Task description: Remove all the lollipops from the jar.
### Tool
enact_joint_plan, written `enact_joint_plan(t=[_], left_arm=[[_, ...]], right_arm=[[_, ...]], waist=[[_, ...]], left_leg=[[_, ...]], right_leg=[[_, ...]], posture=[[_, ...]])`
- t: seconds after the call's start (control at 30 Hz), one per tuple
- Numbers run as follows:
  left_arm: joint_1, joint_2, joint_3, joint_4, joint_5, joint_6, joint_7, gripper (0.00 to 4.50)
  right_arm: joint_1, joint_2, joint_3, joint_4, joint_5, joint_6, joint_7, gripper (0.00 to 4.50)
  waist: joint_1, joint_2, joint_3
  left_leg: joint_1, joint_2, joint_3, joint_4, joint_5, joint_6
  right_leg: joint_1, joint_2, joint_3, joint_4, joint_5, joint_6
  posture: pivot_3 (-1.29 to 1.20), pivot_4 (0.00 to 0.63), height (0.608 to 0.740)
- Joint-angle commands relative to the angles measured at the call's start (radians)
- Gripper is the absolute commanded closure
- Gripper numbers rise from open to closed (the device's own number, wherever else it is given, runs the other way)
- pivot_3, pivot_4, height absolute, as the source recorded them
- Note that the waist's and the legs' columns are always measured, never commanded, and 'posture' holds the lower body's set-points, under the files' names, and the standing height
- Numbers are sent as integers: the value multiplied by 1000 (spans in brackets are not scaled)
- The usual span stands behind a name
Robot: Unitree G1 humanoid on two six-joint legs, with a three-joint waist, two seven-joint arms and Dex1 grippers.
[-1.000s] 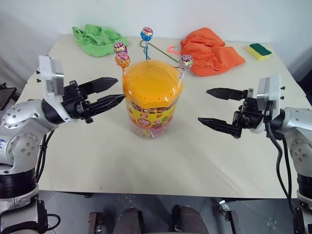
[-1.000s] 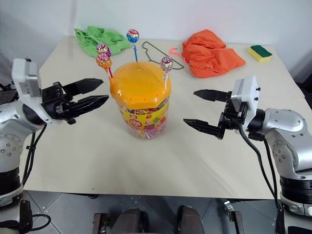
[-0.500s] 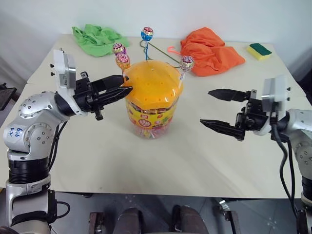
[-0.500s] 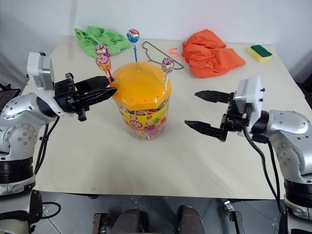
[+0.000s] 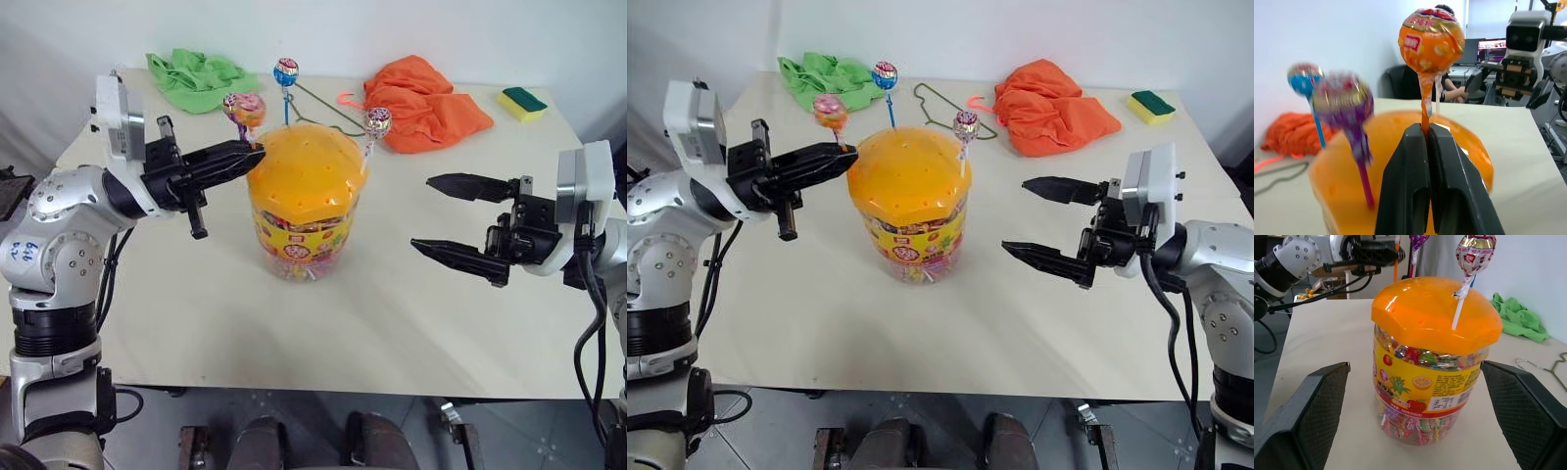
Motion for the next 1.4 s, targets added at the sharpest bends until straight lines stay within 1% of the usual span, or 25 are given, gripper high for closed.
enact_joint_plan(t=[0.03,0.13,0.23,0.37,0.43,0.53,0.6,0.67,0.77,0.87,0.9,0.93,1.0,1.07,1.17,1.27,1.37,1.4], left_arm=[[-84,16,44,-19,-25,-1,27,4467],[-133,4,70,-35,-64,14,57,4467],[-165,14,109,-80,-112,56,127,4467],[-184,69,183,-103,-123,97,232,4467],[-180,106,216,-95,-103,108,283,4467],[-126,163,252,-70,-19,60,303,4467],[-29,213,266,-67,48,73,323,4467],[79,240,279,-45,137,68,373,4467],[146,251,278,-3,215,37,414,4467],[256,272,256,66,338,3,443,4467],[284,274,252,74,359,1,445,4467],[321,254,257,66,361,-10,441,4467],[370,208,267,45,346,28,460,4467],[389,187,265,47,350,64,485,4467],[420,202,204,75,420,212,560,4467],[421,210,157,78,459,279,582,4467],[380,208,126,81,467,365,597,3768],[372,209,120,82,465,387,593,3467]], right_arm=[[-25,-16,-16,8,-8,-27,5,0],[-33,-13,-11,20,-16,-34,13,0],[-43,-14,0,38,-24,-43,28,0],[-63,-9,13,61,-32,-46,44,0],[-69,-6,20,73,-36,-49,55,0],[-80,-3,34,94,-41,-53,74,0],[-82,-6,40,106,-31,-49,99,0],[-76,-17,38,119,-17,-43,137,0],[-75,-20,35,132,-14,-37,160,0],[-86,13,0,140,75,17,129,0],[-90,25,-10,142,100,30,113,0],[-79,19,-8,142,91,24,124,0],[-63,16,0,135,70,11,131,0],[-62,24,5,129,64,8,119,0],[-61,36,16,120,53,5,99,0],[-58,40,18,117,46,4,94,0],[-59,40,18,122,35,-2,92,0],[-59,41,18,124,32,-4,92,0]], waist=[[0,0,0],[-2,0,0],[-3,0,0],[-4,0,0],[-5,0,0],[-6,0,0],[-6,1,0],[-6,1,-1],[1,-2,1],[0,-3,0],[-1,-3,0],[-2,-3,1],[0,-3,1],[1,-3,1],[0,-3,0],[-2,-3,0],[1,-3,0],[1,-3,0]], left_leg=[[0,0,0,0,0,0],[0,0,0,0,0,0],[0,0,0,0,0,0],[0,0,-1,0,0,0],[0,0,-1,0,0,0],[1,0,-1,0,0,0],[1,0,0,0,0,0],[1,0,0,-1,0,0],[0,0,0,0,0,0],[0,0,0,0,0,0],[0,0,0,0,0,0],[1,0,1,0,0,0],[0,0,1,-1,0,0],[0,0,1,-1,0,0],[0,0,1,0,0,0],[0,0,1,-1,0,0],[0,0,1,-1,0,0],[0,0,1,-1,0,0]], right_leg=[[0,0,0,0,0,0],[0,0,0,0,0,0],[0,0,0,0,0,0],[0,0,0,0,0,0],[0,0,0,0,0,0],[0,0,0,0,0,0],[0,0,0,0,0,0],[0,0,0,0,0,0],[0,0,0,0,0,0],[0,0,0,0,0,0],[0,0,0,0,0,1],[0,0,0,0,0,1],[-1,0,0,0,0,0],[-1,0,0,0,0,0],[-1,0,0,0,0,1],[-1,0,1,0,0,1],[-1,0,1,0,0,1],[-1,0,1,0,0,1]], posture=[[0,150,740],[0,150,740],[0,150,740],[0,150,740],[0,150,740],[0,150,740],[0,150,740],[0,150,740],[0,150,740],[0,150,740],[0,150,740],[0,150,740],[0,150,740],[0,150,740],[0,150,740],[0,150,740],[0,150,740],[0,150,740]])
